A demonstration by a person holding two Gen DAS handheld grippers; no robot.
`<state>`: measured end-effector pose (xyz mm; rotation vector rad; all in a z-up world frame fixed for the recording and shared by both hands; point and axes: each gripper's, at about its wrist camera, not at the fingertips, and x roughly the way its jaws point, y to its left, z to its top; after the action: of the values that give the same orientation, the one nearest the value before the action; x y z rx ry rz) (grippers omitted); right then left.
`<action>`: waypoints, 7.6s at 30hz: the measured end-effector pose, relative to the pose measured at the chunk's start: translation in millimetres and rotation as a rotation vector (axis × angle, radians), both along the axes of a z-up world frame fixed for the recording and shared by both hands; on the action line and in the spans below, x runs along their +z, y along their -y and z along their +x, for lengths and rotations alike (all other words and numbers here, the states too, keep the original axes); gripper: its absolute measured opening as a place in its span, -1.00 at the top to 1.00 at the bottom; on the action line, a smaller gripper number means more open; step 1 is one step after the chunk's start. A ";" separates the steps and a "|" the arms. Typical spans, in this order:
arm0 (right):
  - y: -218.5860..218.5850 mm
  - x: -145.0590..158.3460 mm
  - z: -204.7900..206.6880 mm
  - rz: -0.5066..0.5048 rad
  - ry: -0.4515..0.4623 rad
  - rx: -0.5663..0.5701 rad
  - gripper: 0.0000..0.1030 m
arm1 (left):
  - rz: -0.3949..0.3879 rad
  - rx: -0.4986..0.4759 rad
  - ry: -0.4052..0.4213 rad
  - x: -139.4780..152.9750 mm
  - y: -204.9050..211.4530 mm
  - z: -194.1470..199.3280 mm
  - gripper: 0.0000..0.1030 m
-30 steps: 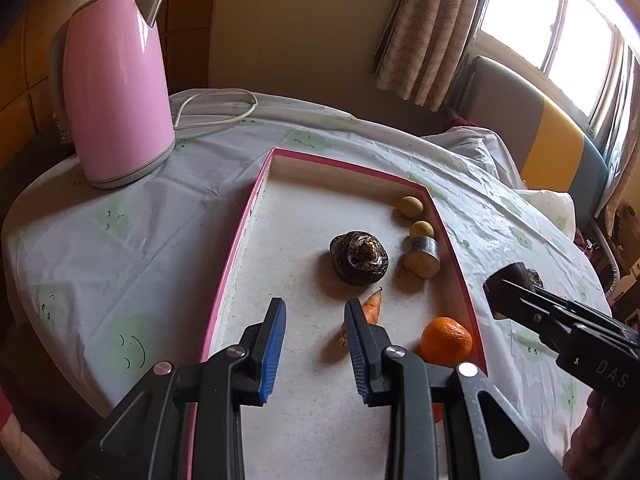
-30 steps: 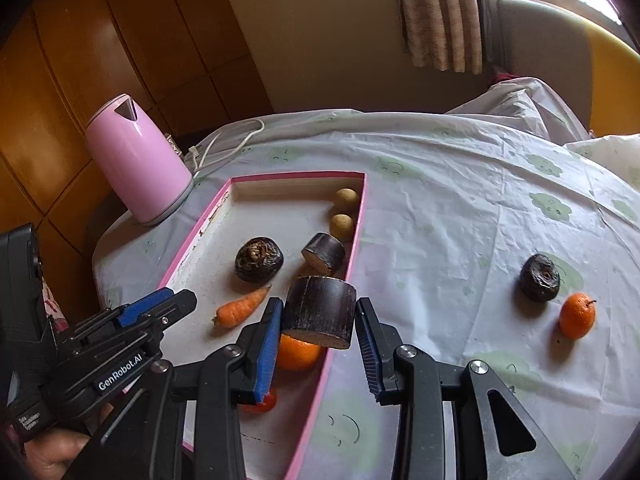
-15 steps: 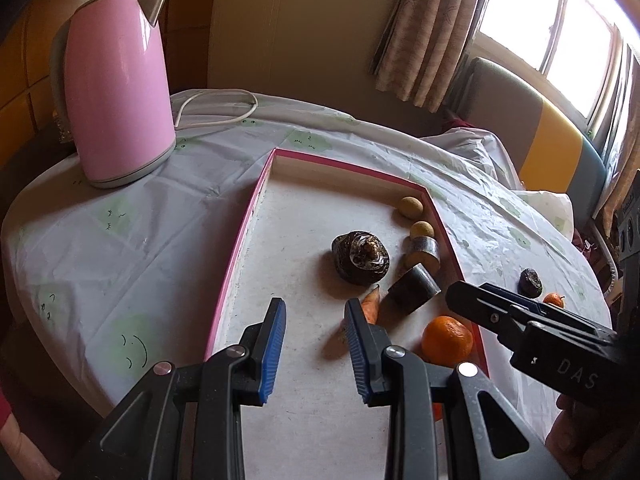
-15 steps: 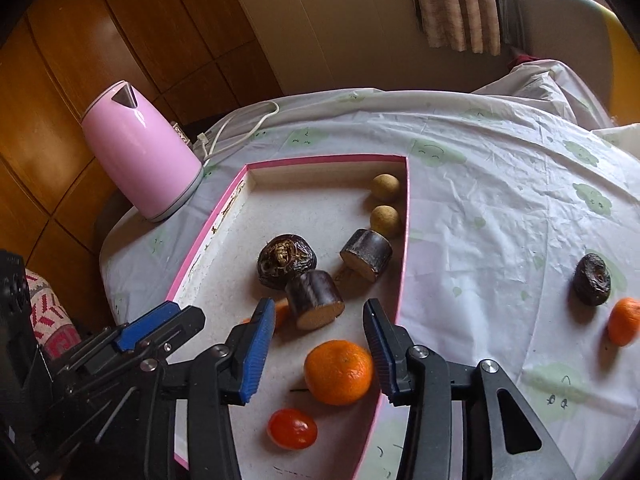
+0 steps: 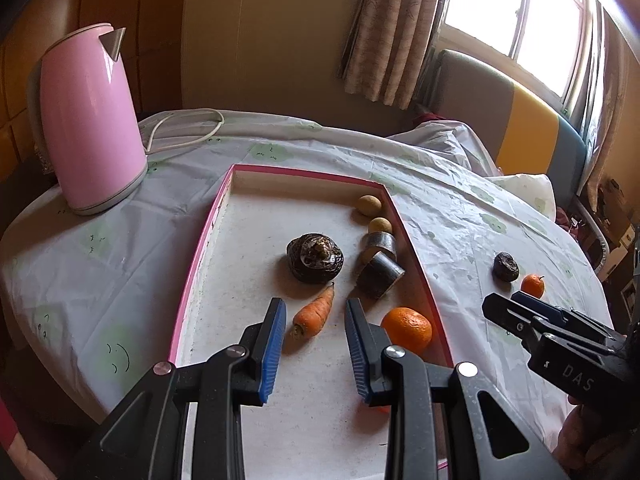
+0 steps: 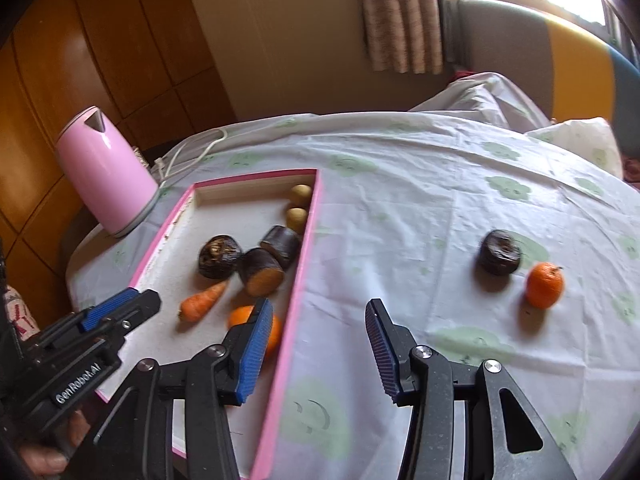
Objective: Organize fruits
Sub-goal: 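Release the carrot with the left tool while the right tool places the yam piece in the tray, then move both tools to the dark taro and mandarin and grasp them, then carry the dark taro to the tray with the left tool while the right tool holds the mandarin, then release the taro with the left tool while the right tool lowers the mandarin into the tray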
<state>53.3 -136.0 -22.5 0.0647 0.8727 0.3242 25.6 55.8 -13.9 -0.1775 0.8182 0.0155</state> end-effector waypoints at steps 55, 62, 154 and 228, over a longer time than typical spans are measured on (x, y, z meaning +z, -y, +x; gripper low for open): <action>144.0 -38.4 58.2 -0.115 -0.059 -0.289 -0.40 | 0.074 -0.308 -0.032 0.0 110.7 21.8 0.38; 144.4 -39.0 63.1 -0.109 -0.055 -0.283 0.22 | 0.082 -0.347 -0.041 -1.4 129.3 35.3 0.38; 106.5 -40.8 21.0 -0.193 -0.067 -0.213 0.24 | 0.051 0.125 -0.091 -24.7 -36.8 38.4 0.13; -120.7 -17.8 4.1 -0.179 0.016 0.421 0.45 | 0.032 0.204 -0.005 8.2 -61.1 -11.7 0.07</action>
<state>57.4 -15.3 -40.3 -0.2914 0.8935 0.6369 13.9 116.9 -5.7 -0.2306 0.8014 0.2206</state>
